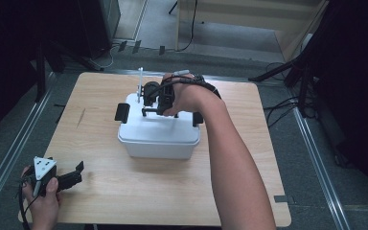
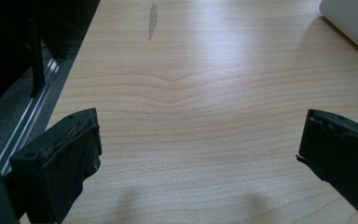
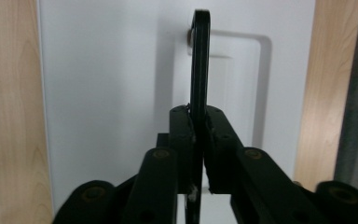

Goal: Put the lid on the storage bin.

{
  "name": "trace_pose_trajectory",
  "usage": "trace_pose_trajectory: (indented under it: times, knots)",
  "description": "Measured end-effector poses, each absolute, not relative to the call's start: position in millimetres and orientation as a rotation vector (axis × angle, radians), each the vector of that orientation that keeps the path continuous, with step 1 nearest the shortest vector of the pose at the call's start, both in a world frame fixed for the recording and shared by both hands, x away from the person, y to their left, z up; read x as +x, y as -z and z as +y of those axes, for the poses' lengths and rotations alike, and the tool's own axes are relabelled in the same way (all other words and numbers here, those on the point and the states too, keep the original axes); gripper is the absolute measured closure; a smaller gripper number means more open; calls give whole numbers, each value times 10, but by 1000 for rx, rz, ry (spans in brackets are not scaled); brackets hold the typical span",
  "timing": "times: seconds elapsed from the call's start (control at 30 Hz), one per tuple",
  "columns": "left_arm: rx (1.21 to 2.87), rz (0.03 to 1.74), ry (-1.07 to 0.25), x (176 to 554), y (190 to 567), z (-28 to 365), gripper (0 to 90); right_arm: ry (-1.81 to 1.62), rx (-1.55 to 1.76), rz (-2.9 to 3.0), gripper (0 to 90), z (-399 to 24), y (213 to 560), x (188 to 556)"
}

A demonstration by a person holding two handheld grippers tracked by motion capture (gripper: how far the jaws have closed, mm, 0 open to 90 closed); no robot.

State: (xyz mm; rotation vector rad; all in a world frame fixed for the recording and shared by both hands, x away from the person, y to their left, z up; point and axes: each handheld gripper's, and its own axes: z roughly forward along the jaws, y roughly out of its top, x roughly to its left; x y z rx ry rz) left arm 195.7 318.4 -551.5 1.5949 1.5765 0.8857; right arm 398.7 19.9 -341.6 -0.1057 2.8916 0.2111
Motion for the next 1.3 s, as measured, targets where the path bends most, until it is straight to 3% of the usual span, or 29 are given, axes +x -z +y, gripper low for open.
trace_pose_trajectory:
  times: [0.2,0.3,0.43,1.3]
  knots:
    - [1596,1579,-886,1958,5514,3183,0,-302,-76,2858,423,179,3331,3877]
    - [1597,1579,-885,1958,5514,3183,0,-249,-54,2877,175,188,3338,3832]
    - [1597,1578,-885,1958,5514,3184,0,-180,-29,2857,0,173,3351,3773]
    - [1601,1576,-887,1961,5515,3185,0,-188,126,2861,0,-662,3370,3806]
